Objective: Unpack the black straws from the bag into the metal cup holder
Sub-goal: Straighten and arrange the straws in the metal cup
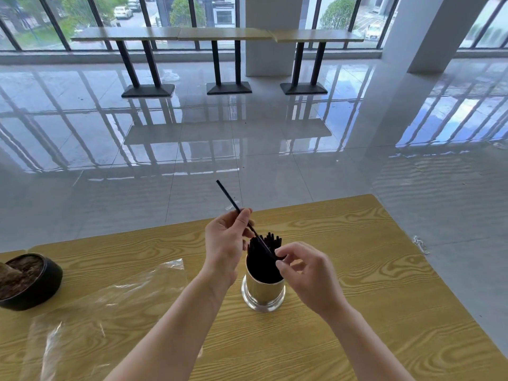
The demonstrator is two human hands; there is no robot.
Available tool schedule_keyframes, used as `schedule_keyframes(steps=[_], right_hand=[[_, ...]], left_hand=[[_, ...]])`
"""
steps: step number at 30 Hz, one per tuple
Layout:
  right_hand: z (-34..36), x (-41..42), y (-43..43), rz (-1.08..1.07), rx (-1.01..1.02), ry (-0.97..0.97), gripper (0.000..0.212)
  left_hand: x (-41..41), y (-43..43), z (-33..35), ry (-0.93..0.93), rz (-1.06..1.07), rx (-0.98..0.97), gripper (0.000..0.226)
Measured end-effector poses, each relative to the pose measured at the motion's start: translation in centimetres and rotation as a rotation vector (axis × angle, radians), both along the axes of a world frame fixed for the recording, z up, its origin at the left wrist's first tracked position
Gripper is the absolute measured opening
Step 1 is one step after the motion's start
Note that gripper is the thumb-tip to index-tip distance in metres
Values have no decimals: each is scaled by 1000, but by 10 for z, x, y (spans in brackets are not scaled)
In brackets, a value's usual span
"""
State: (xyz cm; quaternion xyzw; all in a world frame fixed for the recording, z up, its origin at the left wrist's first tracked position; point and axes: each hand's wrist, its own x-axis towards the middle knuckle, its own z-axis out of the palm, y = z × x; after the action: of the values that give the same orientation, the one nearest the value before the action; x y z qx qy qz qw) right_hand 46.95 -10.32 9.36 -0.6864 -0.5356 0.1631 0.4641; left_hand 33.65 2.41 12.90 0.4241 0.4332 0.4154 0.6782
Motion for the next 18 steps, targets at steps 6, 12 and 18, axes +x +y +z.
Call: schedule_keyframes(steps=[6, 12, 18], right_hand=[[12, 6, 18, -95, 29, 28, 24], [45, 9, 35, -45, 117, -5, 43], [40, 3, 37, -98, 141, -209, 22]], left_hand=[[3, -14, -18, 257, -97, 296, 7], [11, -30, -24, 441, -210, 592, 21], [12, -39, -33, 575, -232, 678, 7]])
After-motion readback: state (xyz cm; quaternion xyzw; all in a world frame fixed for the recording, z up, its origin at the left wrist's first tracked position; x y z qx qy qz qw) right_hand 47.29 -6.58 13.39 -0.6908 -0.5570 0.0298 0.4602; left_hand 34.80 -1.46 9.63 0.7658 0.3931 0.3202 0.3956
